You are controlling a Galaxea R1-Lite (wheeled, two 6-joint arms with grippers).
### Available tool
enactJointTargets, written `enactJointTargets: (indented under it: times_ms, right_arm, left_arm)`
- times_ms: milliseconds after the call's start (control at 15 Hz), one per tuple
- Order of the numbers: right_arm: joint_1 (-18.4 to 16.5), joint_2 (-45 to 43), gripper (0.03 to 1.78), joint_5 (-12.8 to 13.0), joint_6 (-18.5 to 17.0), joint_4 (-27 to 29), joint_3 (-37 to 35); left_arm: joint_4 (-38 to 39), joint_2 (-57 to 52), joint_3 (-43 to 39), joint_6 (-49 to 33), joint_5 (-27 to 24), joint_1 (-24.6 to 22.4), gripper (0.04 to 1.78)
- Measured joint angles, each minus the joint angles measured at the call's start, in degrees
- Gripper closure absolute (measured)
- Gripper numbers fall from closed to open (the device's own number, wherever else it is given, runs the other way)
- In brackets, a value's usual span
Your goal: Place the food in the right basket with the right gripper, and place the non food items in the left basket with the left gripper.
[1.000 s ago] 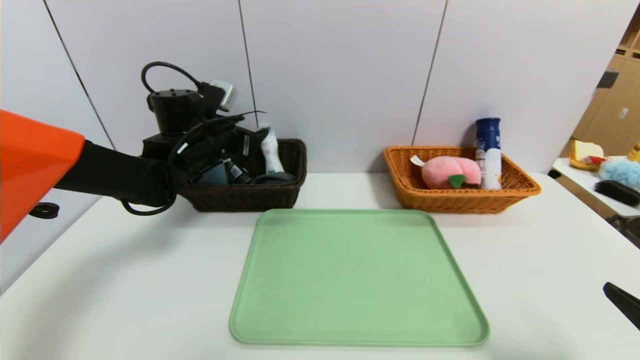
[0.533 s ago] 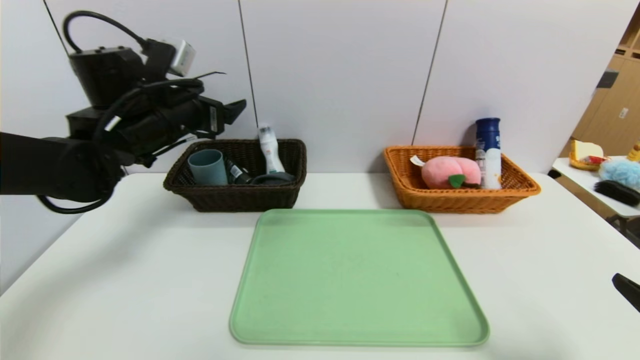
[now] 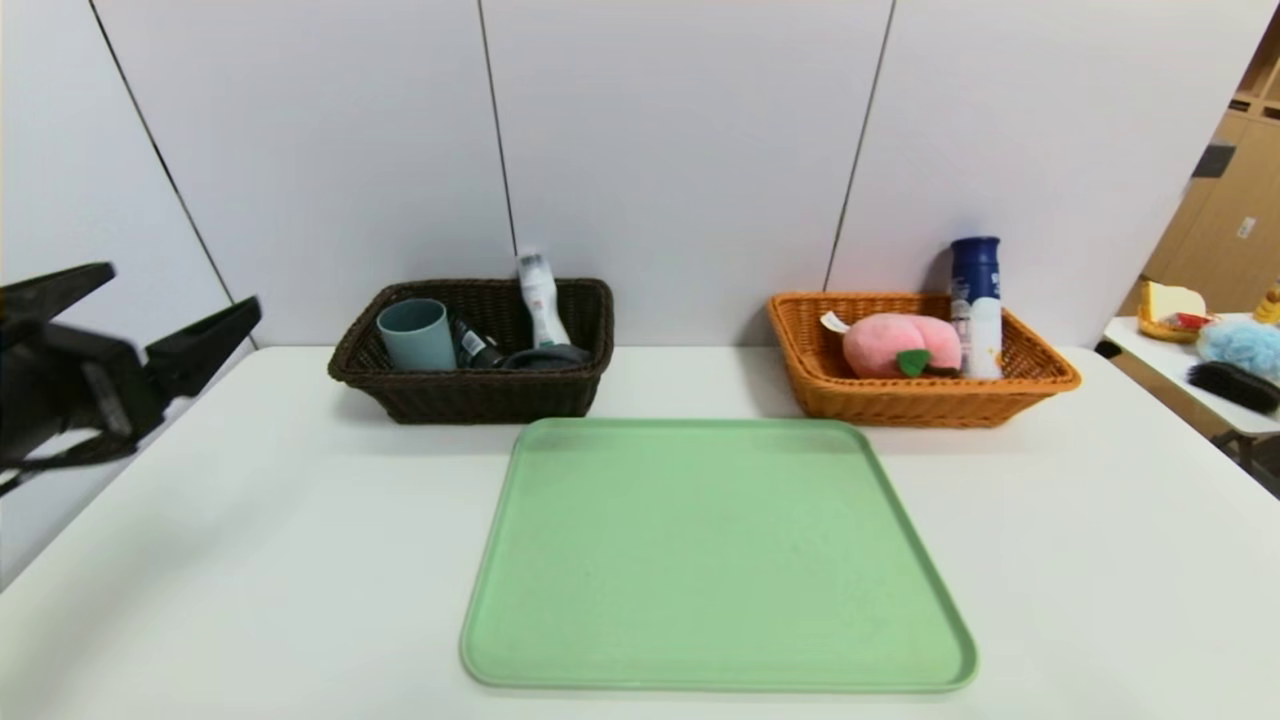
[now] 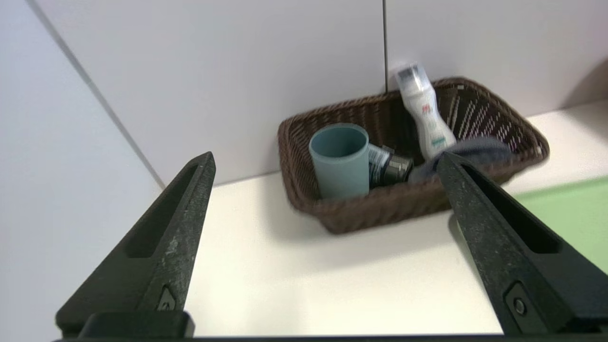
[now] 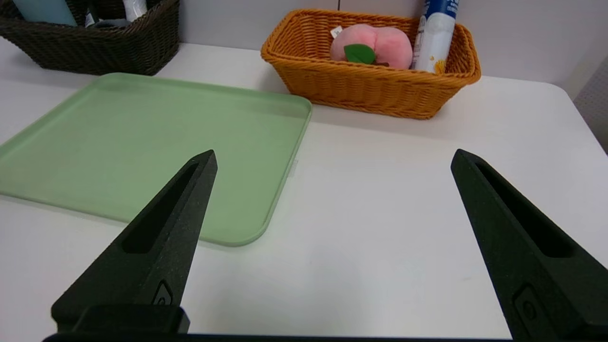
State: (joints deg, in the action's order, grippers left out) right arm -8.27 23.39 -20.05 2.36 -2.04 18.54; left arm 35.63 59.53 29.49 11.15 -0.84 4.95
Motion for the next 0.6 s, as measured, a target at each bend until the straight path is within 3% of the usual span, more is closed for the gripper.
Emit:
enactJointTargets:
  times_ms: [133, 267, 600]
  right_arm:
    - [0.00, -3.97, 0.11, 0.44, -1.43, 5.25, 1.44]
    - [0.56, -5.42, 0.11, 0.54, -2.74, 7.00, 3.58]
    - [7.11, -6.78, 0.11, 0.71, -3.71, 14.28, 9.59]
  left_arm:
    - [-0.52, -11.41, -9.97, 0.04, -0.65, -1.89, 0.16]
    - [-2.97, -21.69, -16.43, -0.68, -1.88, -3.52, 0.15]
    - [-24.44, -42.22, -18.19, -4.49, -3.60, -5.06, 0.14]
